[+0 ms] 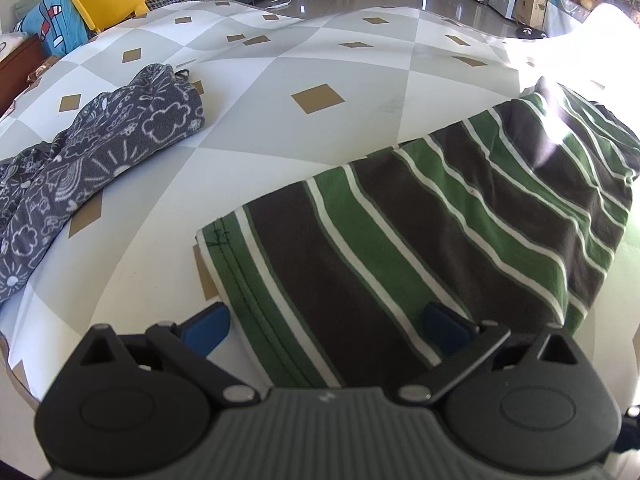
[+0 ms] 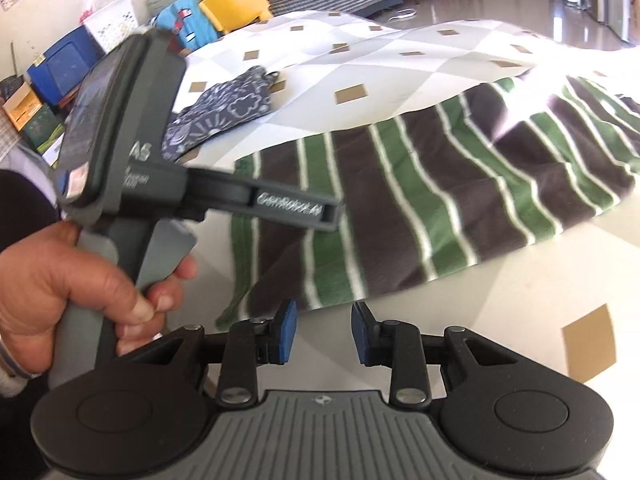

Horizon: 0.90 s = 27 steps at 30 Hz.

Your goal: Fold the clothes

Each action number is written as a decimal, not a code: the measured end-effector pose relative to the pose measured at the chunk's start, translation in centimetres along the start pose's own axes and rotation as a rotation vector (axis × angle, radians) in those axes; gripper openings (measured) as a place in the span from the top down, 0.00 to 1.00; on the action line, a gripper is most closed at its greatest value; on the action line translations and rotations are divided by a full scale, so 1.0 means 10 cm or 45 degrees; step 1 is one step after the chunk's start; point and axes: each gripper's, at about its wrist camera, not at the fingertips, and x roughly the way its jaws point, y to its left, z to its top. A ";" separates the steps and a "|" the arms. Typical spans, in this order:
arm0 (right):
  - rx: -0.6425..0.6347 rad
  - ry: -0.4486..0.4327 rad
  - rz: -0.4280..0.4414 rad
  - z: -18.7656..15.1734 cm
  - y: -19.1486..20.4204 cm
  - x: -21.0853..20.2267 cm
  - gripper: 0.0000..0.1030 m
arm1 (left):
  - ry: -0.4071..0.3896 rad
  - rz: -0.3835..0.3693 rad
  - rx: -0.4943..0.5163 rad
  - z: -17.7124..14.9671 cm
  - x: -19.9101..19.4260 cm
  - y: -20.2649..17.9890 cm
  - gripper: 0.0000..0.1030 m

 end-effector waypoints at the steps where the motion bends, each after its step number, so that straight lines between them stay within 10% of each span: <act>1: 0.026 -0.026 -0.019 0.02 -0.05 -0.02 0.71 | 0.007 -0.003 -0.018 0.00 0.01 0.03 0.00; 15: 0.238 -0.282 -0.268 0.27 -0.63 0.10 0.70 | 0.001 0.108 -0.077 -0.02 -0.01 0.25 0.00; 27: 0.024 -0.210 -0.404 0.20 -0.50 0.34 0.69 | -0.002 0.204 -0.141 -0.01 -0.01 0.29 0.00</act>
